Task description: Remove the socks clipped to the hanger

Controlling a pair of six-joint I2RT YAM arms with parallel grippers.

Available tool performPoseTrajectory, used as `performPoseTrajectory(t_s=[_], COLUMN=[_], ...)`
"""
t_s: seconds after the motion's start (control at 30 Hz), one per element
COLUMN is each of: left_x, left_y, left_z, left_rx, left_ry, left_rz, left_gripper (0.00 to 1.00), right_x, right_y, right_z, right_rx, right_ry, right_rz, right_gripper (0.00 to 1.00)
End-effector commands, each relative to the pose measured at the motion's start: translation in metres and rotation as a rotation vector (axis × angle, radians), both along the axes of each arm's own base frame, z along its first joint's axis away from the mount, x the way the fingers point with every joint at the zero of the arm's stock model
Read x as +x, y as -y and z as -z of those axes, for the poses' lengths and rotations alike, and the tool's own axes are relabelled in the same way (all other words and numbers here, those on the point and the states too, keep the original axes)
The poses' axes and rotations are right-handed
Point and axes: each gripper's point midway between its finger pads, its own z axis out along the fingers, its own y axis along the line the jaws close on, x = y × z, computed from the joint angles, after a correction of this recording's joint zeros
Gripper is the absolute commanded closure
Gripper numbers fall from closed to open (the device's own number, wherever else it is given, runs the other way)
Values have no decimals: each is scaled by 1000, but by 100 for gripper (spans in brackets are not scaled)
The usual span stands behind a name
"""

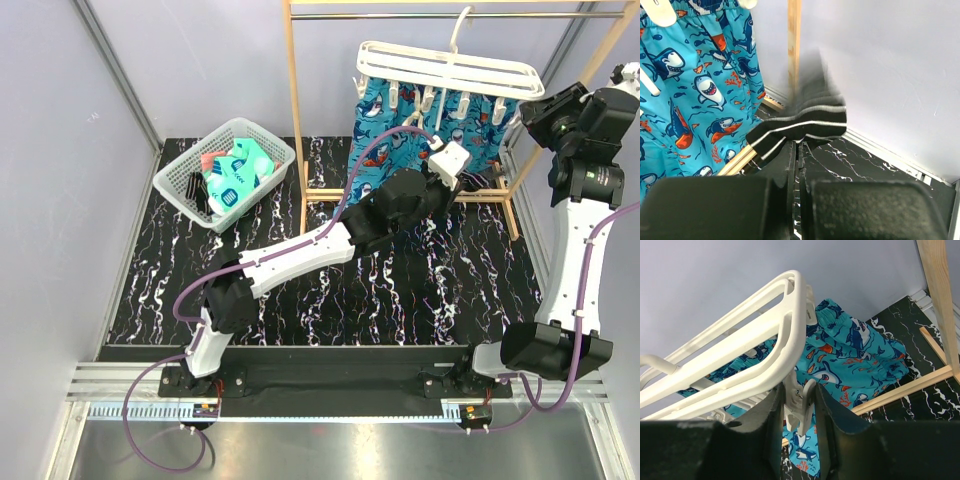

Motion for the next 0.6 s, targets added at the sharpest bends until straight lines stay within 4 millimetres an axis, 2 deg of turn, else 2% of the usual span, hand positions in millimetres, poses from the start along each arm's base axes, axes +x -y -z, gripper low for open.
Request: performPoseTrajectory(t_s=[0.0,0.17,0.2,0.23,0.3,0.33,0.37,0.4,0.43,0.47,0.5,0.53,0.57], left_x=[-3,-2,-2,-2,-6,-7,-7,-14,-15,-13,-14,-11,-8], left_y=[-10,-12,-14,-15,-24,-30,-38,-56,-65,-77,-89,-112,-126], left_z=[-44,-46,-46,-44,-54,-46,-47,-67,-51,-51,-50,-55,-58], left_rx=[-91,-90,-89,-84,-108,-86,-90,-136,-109,-110,-105,-107,-110], left_ry=[62,62,61,59,36,8,-5,-18,-44,-56,-81,-93,-109], left_rz=[-25,-33,-37,-40,-49,-60,-72,-82,-103,-119,-135,-171,-196], left_gripper=[100,100,100,100,100,100,100,100,100,100,100,100,100], right_x=[-8,-8,-8,-9,-11,-13,-17,-20,-25,-30,-33,-40,-45], right_y=[-5,-7,-7,-8,-11,-12,-13,-14,-15,-16,-16,-17,-19], right_z=[-26,-26,-27,-28,-28,-29,-25,-25,-27,-21,-16,-17,-12], right_rx=[-46,-43,-41,-41,-38,-38,-40,-43,-46,-44,-43,-46,-42], right_ry=[81,81,80,83,75,69,44,39,38,12,-5,-7,-25], right_rz=[-13,-26,-27,-31,-47,-49,-53,-54,-53,-53,-46,-45,-45], right_gripper=[100,100,95,75,58,48,37,32,29,18,13,8,2])
